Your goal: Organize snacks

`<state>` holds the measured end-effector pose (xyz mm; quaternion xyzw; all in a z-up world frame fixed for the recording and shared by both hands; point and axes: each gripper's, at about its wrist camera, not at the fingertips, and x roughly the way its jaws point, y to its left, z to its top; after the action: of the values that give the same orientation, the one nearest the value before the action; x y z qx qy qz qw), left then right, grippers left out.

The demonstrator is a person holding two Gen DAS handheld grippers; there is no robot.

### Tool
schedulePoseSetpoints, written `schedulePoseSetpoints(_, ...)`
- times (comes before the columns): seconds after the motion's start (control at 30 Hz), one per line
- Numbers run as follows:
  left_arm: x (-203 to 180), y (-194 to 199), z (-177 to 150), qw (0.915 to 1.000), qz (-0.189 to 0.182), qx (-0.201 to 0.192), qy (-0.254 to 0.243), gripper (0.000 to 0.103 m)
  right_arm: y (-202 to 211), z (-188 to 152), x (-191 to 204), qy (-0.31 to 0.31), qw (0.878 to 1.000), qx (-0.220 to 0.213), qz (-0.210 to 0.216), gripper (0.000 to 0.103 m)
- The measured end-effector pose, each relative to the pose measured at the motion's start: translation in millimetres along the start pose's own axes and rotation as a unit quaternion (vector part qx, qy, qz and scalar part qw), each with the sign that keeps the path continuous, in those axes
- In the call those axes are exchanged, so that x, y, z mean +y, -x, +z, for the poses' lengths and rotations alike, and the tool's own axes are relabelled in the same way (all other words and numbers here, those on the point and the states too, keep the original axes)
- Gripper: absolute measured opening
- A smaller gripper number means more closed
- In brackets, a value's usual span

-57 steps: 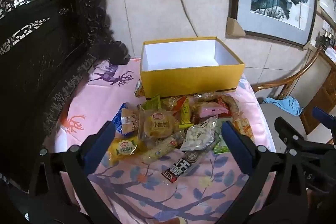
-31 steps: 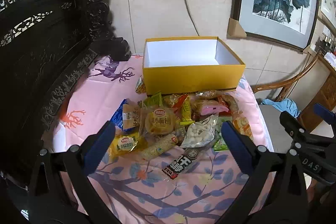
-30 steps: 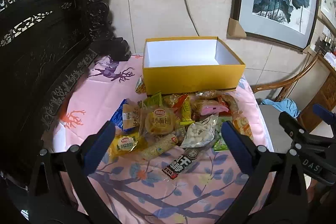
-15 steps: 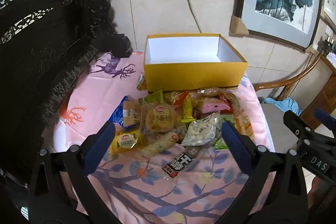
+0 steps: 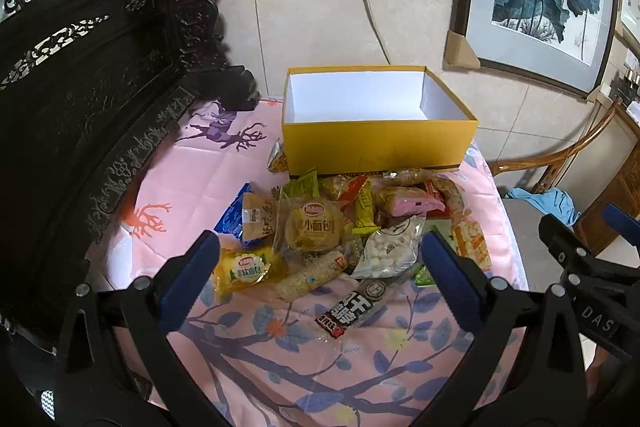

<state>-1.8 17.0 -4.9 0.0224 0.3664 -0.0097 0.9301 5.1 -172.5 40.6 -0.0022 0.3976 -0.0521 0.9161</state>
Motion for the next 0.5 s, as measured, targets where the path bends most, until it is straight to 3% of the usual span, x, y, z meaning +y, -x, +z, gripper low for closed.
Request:
schedulePoseSetpoints(0.27, -2, 2, -3, 1.0000, -0.001, 0.003, -0.009, 0.101, -3, -2, 2, 0.006, 1.000, 0.007, 0.006, 0.102)
schedulePoseSetpoints(0.5, 9, 6, -1, 0.9998, -0.011, -0.006, 0.018, 0.101, 1, 0, -4, -0.003, 1.000, -0.002, 0.007, 0.102)
